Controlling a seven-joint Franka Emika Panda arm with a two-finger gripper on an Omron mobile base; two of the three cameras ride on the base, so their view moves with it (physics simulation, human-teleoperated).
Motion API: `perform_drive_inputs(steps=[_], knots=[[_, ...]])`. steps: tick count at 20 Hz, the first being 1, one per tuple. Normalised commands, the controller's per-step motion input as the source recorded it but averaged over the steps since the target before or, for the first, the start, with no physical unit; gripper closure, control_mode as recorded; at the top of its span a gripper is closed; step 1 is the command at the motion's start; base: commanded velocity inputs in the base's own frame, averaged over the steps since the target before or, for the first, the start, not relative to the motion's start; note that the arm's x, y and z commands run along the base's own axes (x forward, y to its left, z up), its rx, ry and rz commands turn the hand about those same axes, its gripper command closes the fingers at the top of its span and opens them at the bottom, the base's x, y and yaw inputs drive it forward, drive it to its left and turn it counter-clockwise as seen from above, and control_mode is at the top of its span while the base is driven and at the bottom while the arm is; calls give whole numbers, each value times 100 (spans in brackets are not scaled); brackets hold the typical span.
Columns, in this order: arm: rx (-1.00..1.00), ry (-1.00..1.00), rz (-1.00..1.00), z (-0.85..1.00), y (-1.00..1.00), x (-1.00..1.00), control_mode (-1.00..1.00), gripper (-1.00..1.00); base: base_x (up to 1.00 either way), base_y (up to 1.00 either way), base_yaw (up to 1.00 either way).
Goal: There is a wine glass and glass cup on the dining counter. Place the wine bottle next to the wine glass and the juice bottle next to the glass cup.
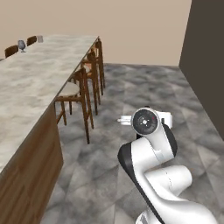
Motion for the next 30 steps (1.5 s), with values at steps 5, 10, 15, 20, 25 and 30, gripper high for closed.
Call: perform_drive_inputs(steps=[5, 10, 15, 20, 25, 30], knots=[[0, 0, 0, 0, 0, 0, 100, 100, 46, -49, 0], [0, 0, 0, 0, 0, 0, 100, 100, 40, -53, 0], [0, 0, 0, 0, 0, 0, 100, 100, 38, -55, 0], [0, 0, 0, 0, 0, 0, 100, 100, 39, -55, 0], [0, 0, 0, 0, 0, 0, 100, 100, 43, -52, 0], [0, 0, 0, 0, 0, 0, 100, 100, 56, -46, 0]])
